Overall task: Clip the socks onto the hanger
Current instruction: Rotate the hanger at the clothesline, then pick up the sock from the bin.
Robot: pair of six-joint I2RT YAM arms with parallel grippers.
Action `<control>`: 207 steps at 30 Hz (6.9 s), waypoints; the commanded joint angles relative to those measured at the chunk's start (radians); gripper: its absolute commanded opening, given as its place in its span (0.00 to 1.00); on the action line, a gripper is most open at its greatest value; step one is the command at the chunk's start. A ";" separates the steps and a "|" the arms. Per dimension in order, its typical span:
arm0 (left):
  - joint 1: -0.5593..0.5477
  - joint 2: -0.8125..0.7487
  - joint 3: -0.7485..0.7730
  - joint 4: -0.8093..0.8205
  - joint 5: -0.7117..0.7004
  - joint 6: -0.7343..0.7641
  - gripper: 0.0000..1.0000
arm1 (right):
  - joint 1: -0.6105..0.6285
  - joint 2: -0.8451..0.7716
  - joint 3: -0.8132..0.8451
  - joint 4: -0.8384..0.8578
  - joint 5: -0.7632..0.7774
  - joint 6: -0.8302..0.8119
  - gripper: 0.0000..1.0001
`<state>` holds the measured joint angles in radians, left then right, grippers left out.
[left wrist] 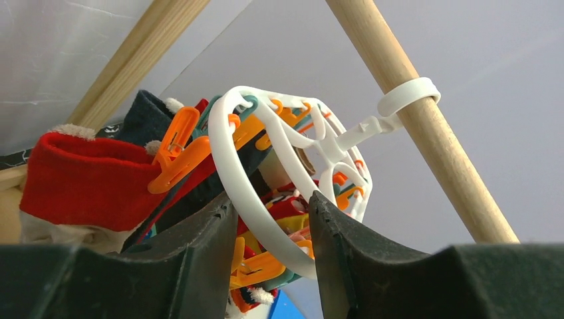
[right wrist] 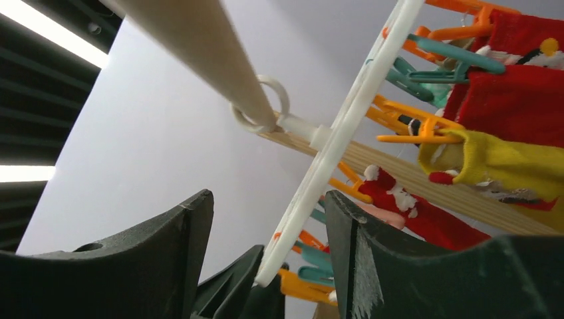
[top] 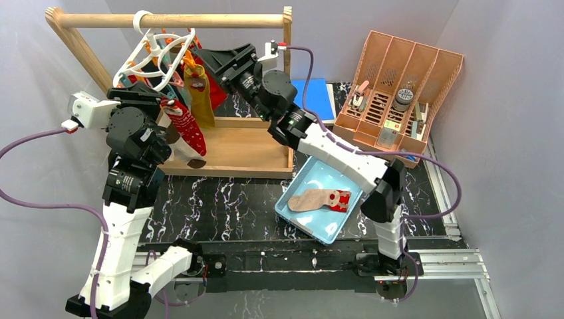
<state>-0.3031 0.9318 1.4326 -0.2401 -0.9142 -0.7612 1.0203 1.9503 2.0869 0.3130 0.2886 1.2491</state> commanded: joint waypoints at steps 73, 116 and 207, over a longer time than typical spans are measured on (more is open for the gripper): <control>-0.014 -0.132 -0.020 -0.018 -0.079 0.175 0.66 | 0.071 0.452 0.463 0.059 -0.082 0.178 0.32; -0.006 0.093 0.053 0.034 0.066 -0.199 0.65 | 0.073 -0.910 -0.994 0.007 0.110 -0.607 0.66; 0.168 0.042 -0.319 0.434 0.703 -0.678 0.47 | 0.072 -1.059 -1.031 -0.660 0.355 -0.757 0.76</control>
<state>-0.1272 1.0645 1.1465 0.2764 -0.1738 -1.5242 1.0988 0.9310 1.0679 -0.1097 0.5594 0.4084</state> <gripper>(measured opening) 0.337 0.753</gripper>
